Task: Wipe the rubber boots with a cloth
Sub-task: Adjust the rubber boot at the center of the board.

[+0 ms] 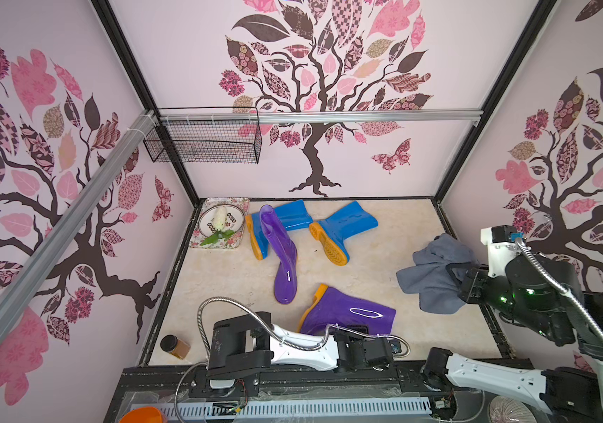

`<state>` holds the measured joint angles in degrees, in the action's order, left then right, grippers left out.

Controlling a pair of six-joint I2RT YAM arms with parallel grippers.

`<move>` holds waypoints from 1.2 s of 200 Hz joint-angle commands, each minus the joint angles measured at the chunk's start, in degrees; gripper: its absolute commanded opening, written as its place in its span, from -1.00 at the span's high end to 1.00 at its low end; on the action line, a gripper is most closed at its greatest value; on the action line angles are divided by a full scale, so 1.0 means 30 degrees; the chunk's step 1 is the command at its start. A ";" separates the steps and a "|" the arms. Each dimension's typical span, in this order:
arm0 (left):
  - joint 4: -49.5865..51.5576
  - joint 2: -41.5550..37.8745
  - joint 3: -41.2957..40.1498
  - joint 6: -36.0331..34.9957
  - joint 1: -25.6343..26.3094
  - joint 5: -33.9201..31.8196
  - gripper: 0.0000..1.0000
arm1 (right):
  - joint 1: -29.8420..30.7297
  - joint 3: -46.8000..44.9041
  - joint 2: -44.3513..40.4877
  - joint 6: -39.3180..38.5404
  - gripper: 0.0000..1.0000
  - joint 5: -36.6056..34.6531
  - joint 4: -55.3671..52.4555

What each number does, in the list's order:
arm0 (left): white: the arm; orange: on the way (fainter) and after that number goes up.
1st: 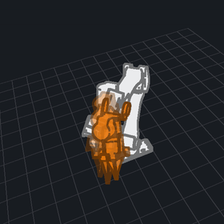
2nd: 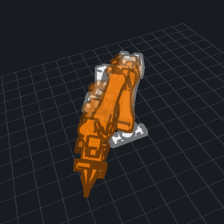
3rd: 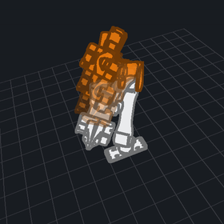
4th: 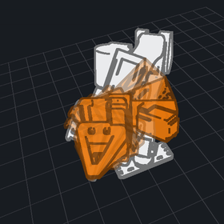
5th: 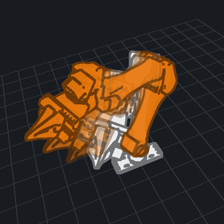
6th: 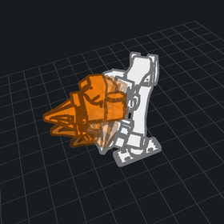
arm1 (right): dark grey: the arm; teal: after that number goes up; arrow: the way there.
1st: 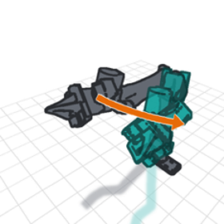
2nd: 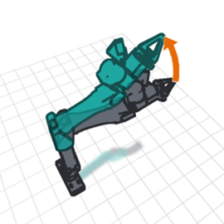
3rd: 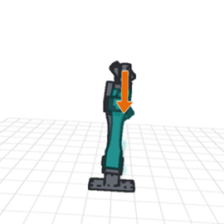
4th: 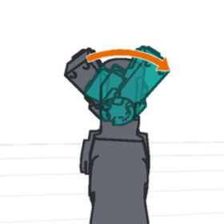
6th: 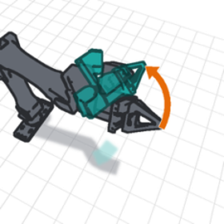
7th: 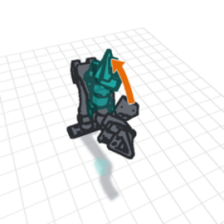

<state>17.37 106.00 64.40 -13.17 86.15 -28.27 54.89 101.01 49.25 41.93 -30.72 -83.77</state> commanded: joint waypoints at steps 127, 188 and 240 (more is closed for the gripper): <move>0.0002 -0.0084 0.4118 -0.1258 -0.1362 -0.2666 1.00 | -0.0013 0.2841 -0.0384 -0.0248 1.00 -0.2203 -0.0174; -0.0656 -0.3763 0.5878 0.2196 -0.1904 -0.3970 1.00 | 0.0000 0.6319 0.0529 -0.1586 1.00 -0.4144 -0.0153; -0.4060 -0.4506 -0.0799 1.0109 -0.2526 -0.7012 1.00 | -0.0015 0.2890 0.0759 -0.1827 1.00 -0.2220 0.0597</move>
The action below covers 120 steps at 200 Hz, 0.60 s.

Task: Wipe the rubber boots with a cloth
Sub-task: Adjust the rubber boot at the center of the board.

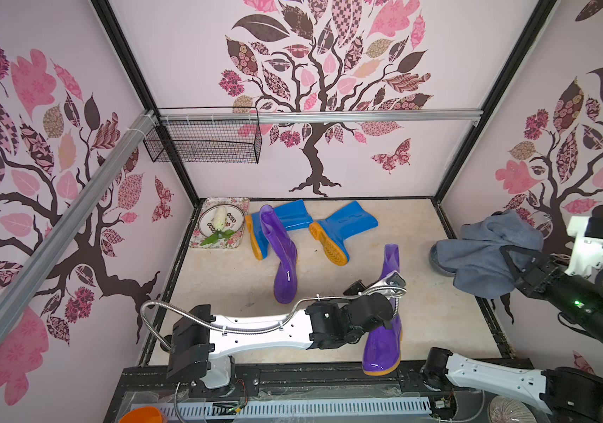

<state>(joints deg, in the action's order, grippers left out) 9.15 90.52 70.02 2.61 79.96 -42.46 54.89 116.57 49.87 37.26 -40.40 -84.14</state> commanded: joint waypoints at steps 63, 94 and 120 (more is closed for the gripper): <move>-0.1128 0.1632 -0.6934 1.2521 -0.1059 -0.4524 1.00 | -0.0016 -1.6553 -0.2039 0.1994 1.00 0.8634 0.8791; -0.0720 -0.0449 -0.8697 1.5035 -0.1752 -0.4191 1.00 | -0.0009 -2.2210 -0.3569 0.3690 1.00 0.9658 1.2625; -0.0844 -0.2780 -1.0008 1.6249 -0.1765 -0.4128 1.00 | -0.0015 -2.5190 -0.2639 0.3746 1.00 0.9531 1.3939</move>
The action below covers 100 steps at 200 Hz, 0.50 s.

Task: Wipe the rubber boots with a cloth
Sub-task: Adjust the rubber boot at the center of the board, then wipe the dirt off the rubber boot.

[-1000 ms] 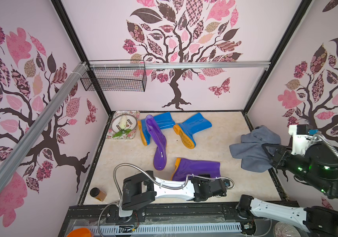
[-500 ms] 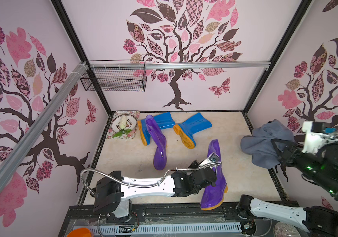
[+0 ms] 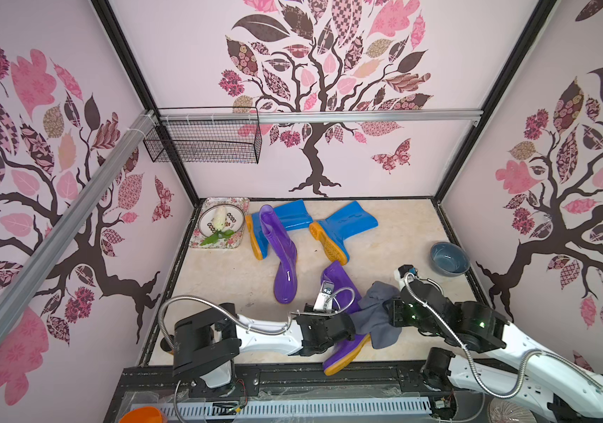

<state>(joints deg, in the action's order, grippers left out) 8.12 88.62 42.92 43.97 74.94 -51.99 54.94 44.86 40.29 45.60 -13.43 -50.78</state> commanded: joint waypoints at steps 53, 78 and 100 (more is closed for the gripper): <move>-0.1026 -0.4469 -0.2502 0.5599 -0.0095 -0.0220 1.00 | 0.3342 -0.2856 0.2142 0.1314 1.00 0.4013 0.8075; -0.1065 -0.5275 -0.3011 0.6836 -0.0082 -0.0382 1.00 | 0.5998 -0.4208 0.3657 0.3529 1.00 0.4299 1.0693; -0.0840 -0.5878 -0.3245 0.7819 -0.0090 -0.0365 1.00 | 1.0269 -0.4155 0.5281 0.5303 1.00 0.2574 1.3264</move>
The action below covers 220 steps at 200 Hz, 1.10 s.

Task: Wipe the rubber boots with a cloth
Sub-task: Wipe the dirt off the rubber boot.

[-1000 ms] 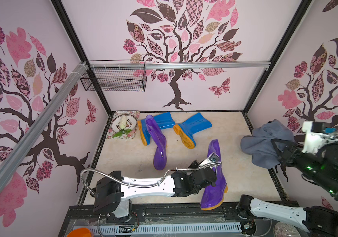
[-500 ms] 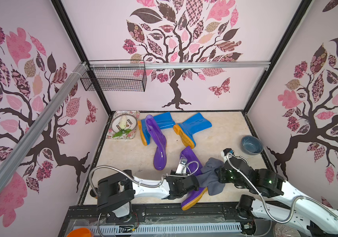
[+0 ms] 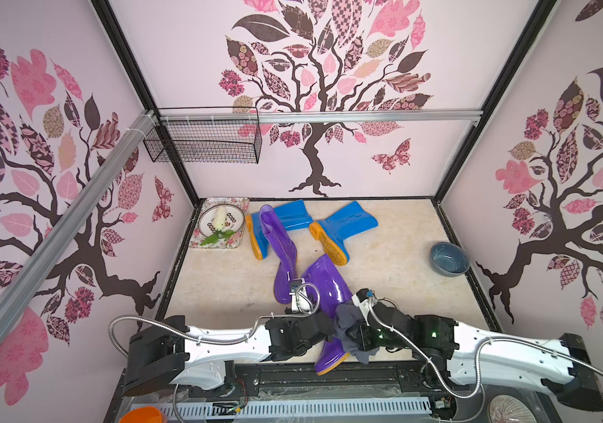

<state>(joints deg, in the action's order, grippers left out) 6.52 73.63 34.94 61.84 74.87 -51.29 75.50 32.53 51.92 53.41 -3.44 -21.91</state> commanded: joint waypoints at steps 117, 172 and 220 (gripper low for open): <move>-0.0322 -0.1886 -0.1205 0.3643 -0.0005 -0.0169 1.00 | -0.2551 -0.1355 -0.3325 0.0720 1.00 -0.1130 -0.2035; -0.0355 -0.2051 -0.1039 0.3825 0.0033 -0.0325 1.00 | 0.5108 0.0184 0.2031 0.1682 1.00 -0.1632 0.2945; 0.0154 -0.2863 -0.1423 0.5066 0.0750 -0.1043 1.00 | 0.6912 0.1830 0.5516 0.2048 1.00 -0.2884 0.5090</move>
<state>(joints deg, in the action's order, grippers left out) 6.87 66.61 32.32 73.78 75.96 -50.57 95.33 35.97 66.96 57.65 -10.13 -9.63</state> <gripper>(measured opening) 0.049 0.100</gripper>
